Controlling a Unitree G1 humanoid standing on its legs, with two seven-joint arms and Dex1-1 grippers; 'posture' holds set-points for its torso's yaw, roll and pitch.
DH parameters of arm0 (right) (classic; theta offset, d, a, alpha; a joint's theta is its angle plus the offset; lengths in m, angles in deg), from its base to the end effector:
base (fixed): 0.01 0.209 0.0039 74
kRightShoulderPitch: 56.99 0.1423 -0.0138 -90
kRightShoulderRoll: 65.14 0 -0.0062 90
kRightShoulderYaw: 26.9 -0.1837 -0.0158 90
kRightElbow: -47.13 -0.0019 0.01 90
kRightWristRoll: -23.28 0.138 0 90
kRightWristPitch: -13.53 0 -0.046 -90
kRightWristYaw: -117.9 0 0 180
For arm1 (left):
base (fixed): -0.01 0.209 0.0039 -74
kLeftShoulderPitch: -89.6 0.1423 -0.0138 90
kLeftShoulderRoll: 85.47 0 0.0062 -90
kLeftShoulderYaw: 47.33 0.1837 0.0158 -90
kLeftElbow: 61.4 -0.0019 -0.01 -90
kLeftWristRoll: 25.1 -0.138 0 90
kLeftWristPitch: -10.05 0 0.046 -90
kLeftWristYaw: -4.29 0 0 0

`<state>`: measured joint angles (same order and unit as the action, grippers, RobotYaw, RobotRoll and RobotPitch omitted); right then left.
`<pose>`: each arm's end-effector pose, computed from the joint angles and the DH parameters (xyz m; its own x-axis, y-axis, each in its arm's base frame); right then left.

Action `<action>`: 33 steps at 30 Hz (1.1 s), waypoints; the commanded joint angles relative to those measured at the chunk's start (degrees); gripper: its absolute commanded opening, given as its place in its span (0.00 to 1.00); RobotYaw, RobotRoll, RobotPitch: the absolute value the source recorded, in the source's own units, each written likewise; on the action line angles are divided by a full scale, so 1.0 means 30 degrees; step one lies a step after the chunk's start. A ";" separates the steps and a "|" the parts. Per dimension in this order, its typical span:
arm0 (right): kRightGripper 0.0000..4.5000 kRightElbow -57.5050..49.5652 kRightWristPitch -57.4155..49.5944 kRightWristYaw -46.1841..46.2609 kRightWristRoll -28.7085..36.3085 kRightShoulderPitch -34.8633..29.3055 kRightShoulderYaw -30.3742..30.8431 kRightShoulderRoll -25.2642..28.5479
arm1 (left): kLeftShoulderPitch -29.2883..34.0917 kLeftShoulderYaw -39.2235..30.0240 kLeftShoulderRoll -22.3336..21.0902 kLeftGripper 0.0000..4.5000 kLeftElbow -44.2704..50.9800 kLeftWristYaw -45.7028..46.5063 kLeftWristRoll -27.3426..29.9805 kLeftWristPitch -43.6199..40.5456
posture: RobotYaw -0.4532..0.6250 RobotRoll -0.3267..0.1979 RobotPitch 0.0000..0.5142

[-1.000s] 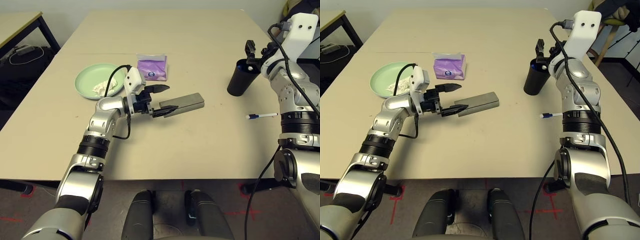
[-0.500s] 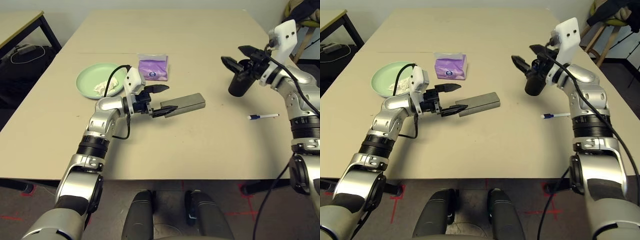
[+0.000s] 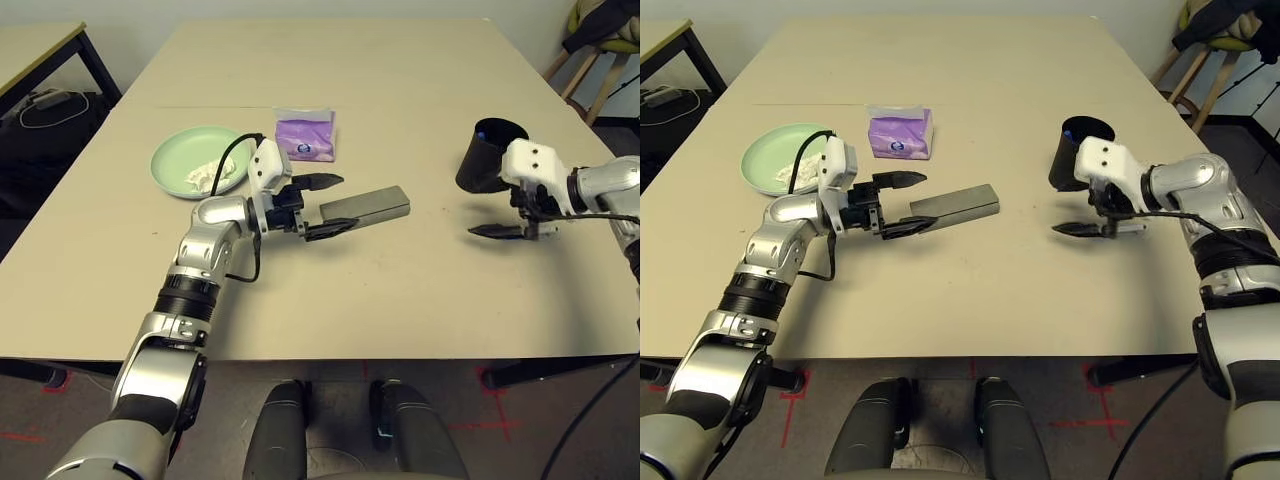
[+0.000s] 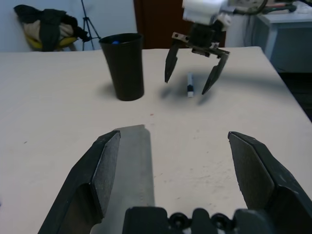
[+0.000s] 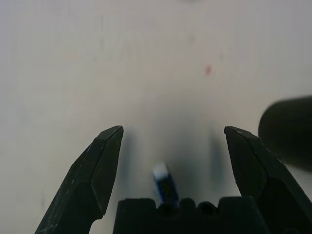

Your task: Organize and tidy the items on the table.

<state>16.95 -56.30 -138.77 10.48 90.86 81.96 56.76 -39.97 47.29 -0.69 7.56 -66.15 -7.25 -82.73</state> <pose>0.3283 -0.3045 0.2134 0.4204 0.4356 -0.7959 -0.9026 0.1115 -0.4157 0.3195 0.1788 0.1612 0.2274 -0.9737 -0.0164 0.9407 0.2152 0.2622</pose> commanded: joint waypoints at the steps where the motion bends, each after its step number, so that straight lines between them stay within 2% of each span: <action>1: 0.99 0.1451 0.1414 0.0425 -0.1667 0.0904 0.0818 0.0312 | 0.0586 0.0247 -0.0247 1.00 0.0842 -0.0462 0.0279 -0.0424 | 0.56 0.62 0.27; 7: 0.99 0.2970 0.2728 0.1327 -0.4216 0.2449 0.2177 0.0294 | 0.0809 0.0381 -0.0507 1.00 0.0887 -0.0676 0.0019 -0.0404 | 0.58 0.62 0.30; 14: 0.99 0.3972 0.4294 0.1749 -0.5916 0.3548 0.3093 0.0201 | 0.1329 0.0417 -0.0504 1.00 0.1511 -0.0255 0.0080 -0.0628 | 0.60 0.62 0.33; 26: 0.99 0.4816 0.4737 -0.0748 -0.5558 0.3736 0.2538 -0.0267 | 0.2309 0.0100 -0.0854 1.00 0.3092 0.0499 0.0396 -0.1605 | 0.64 0.62 0.38; 33: 0.99 0.4875 0.4671 -0.0897 -0.5771 0.4006 0.2484 -0.0198 | 0.2579 0.0024 -0.1034 1.00 0.3577 0.0699 0.0506 -0.1920 | 0.64 0.62 0.41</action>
<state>31.28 -42.34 -141.09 -6.69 102.11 89.71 55.61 -33.25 47.49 -3.25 16.77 -64.12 -6.42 -88.00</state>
